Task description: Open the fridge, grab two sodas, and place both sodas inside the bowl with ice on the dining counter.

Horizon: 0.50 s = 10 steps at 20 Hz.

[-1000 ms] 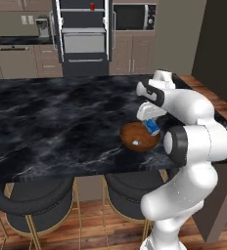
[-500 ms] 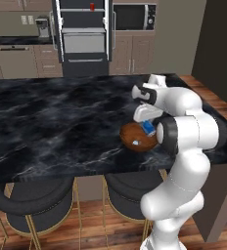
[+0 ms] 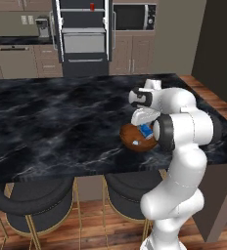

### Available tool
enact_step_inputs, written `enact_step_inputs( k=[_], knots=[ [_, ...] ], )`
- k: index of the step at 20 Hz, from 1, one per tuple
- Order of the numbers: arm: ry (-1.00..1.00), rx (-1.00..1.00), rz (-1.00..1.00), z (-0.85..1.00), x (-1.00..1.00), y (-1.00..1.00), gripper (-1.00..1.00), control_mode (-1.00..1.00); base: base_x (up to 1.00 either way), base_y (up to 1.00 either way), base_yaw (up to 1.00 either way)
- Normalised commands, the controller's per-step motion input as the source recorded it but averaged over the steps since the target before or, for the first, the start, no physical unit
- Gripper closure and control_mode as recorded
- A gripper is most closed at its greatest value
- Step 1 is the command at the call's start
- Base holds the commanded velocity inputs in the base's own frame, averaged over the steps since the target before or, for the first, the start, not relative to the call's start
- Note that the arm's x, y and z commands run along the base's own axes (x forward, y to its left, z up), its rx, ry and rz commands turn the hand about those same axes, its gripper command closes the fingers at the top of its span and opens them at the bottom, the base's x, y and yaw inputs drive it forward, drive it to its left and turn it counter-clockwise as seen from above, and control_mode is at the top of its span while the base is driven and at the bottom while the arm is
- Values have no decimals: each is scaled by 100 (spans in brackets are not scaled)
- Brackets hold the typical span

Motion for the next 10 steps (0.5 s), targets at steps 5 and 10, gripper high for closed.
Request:
enact_step_inputs(
  k=[5,10],
  knots=[
    [0,-3,0,-26,2,9,100,-100,0,0,0],
    [-1,-2,0,-24,0,7,100,-100,0,0,0]
  ],
)
